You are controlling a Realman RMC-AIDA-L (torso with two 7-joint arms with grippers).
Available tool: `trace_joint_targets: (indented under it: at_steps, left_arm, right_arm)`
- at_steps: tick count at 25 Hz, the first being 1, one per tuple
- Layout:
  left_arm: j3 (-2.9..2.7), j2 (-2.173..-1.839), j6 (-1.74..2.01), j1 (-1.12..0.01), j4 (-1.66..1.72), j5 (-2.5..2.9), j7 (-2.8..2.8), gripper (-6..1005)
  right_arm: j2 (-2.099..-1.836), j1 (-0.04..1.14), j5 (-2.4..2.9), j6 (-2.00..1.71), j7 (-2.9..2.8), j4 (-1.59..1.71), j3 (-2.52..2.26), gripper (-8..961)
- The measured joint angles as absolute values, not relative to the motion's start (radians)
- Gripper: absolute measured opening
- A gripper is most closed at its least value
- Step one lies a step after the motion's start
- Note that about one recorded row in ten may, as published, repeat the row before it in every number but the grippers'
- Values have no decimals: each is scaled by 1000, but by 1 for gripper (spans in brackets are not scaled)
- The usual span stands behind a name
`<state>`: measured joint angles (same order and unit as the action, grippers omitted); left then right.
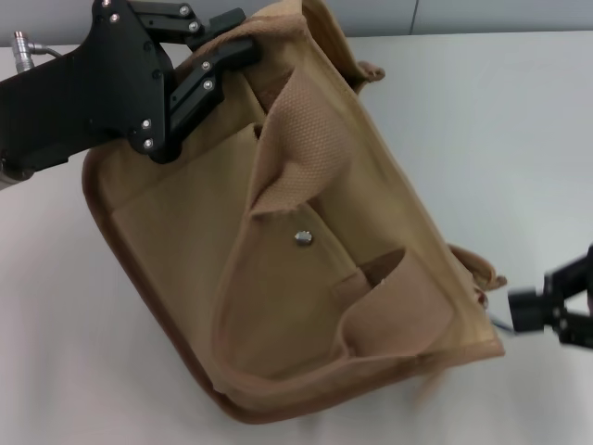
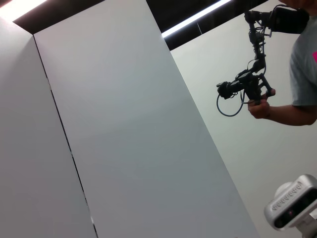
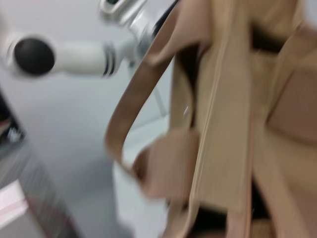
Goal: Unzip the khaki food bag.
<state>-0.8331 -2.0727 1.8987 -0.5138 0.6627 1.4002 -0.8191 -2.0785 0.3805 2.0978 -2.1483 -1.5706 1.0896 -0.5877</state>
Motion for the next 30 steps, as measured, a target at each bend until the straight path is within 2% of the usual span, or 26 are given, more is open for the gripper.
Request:
trace_joint_targets:
  at_steps: [5,10,13,20,26,30]
  left_arm:
    - [-833,-2075,1901,-510,651,1383,-811,4]
    - [-833,-2072,1906,-515,616,1357,-789,1]
    - [-833,-2072,1907,-515,620,1357,-792,-1]
    - [-832,-2071,1912,-513,621,1356,-792,-1]
    - [-831,-2073,1933,-483,599,1259,-741,30]
    - [-821,-2070,1936,-435,527,1131,-708,51]
  right_arm:
    - [-2075,392,2031,-2137,-1588,1062,-473,17]
    - [-2043,363,2037,-2005,-1532,1063,-400,216]
    - [-2040,358,2067,-1966,-1504,1061,-404,363]
    - [-2078,405,2238,-1834,-1453,1045,-452,656]
    - [-2082,433,2150,-1829,-1424,957,-470,790]
    - [-2083,464,2038,-1797,-1346,828,-523,789]
